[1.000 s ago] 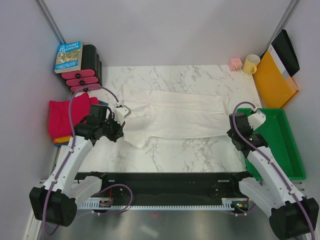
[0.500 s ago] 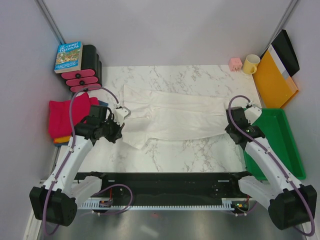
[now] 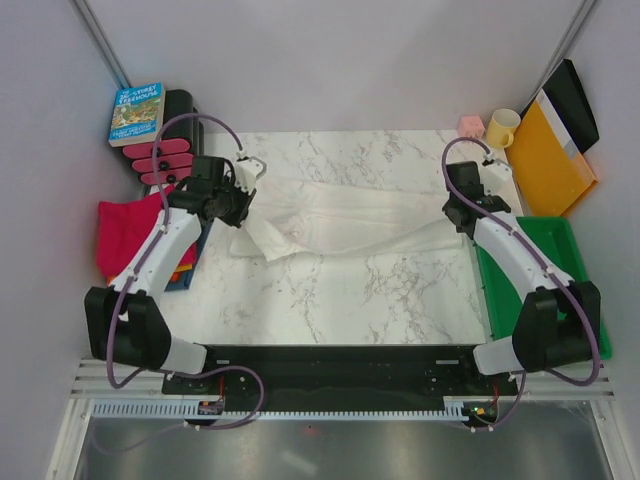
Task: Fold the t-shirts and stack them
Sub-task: Fold the other side of the tshirt into a rectangle
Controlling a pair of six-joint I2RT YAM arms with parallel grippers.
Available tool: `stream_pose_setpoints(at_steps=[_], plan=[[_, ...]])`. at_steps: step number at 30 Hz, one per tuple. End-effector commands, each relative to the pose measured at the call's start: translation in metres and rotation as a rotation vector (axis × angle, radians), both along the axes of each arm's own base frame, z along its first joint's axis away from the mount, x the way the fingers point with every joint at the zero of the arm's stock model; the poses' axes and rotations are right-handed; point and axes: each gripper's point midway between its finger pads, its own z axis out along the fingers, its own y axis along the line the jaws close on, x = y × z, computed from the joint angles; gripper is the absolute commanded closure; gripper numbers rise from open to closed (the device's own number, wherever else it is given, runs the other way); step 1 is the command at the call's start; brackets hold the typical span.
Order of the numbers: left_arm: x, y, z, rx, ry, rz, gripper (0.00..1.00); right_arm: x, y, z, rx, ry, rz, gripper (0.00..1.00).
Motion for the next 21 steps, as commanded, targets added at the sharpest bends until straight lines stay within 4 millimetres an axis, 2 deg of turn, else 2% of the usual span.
stream_pose_setpoints(at_steps=[1, 2, 3, 6, 12, 13, 14, 16, 17, 20, 21], plan=[[0.052, 0.007, 0.018, -0.011, -0.088, 0.080, 0.98, 0.037, -0.015, 0.010, -0.028, -0.047, -0.043, 1.00], [0.061, 0.006, 0.026, -0.017, -0.107, 0.082, 0.98, 0.041, -0.019, 0.008, -0.030, -0.040, -0.049, 1.00], [0.069, 0.007, 0.017, -0.016, -0.084, 0.089, 0.98, 0.046, -0.021, 0.007, -0.032, -0.039, -0.054, 1.00], [0.088, 0.006, 0.020, -0.021, -0.091, 0.092, 0.98, 0.063, -0.027, -0.004, -0.034, -0.016, -0.069, 1.00], [0.123, 0.001, -0.007, -0.015, -0.040, 0.097, 0.98, 0.091, -0.035, -0.032, -0.049, 0.041, -0.085, 1.00], [0.130, 0.000, -0.005, -0.018, -0.049, 0.098, 0.98, 0.096, -0.037, -0.041, -0.052, 0.059, -0.090, 1.00], [0.135, 0.000, -0.017, -0.014, -0.023, 0.099, 0.98, 0.098, -0.039, -0.045, -0.053, 0.065, -0.093, 1.00], [0.144, -0.002, -0.019, -0.018, -0.025, 0.104, 0.98, 0.105, -0.040, -0.055, -0.056, 0.084, -0.092, 1.00], [0.147, -0.003, -0.030, -0.015, -0.003, 0.103, 0.98, 0.106, -0.042, -0.059, -0.054, 0.089, -0.096, 1.00], [0.159, -0.003, -0.032, -0.012, -0.009, 0.109, 0.98, 0.110, -0.047, -0.071, -0.058, 0.111, -0.106, 1.00], [0.161, -0.003, -0.039, -0.010, 0.004, 0.112, 0.98, 0.111, -0.049, -0.074, -0.059, 0.119, -0.109, 1.00]])
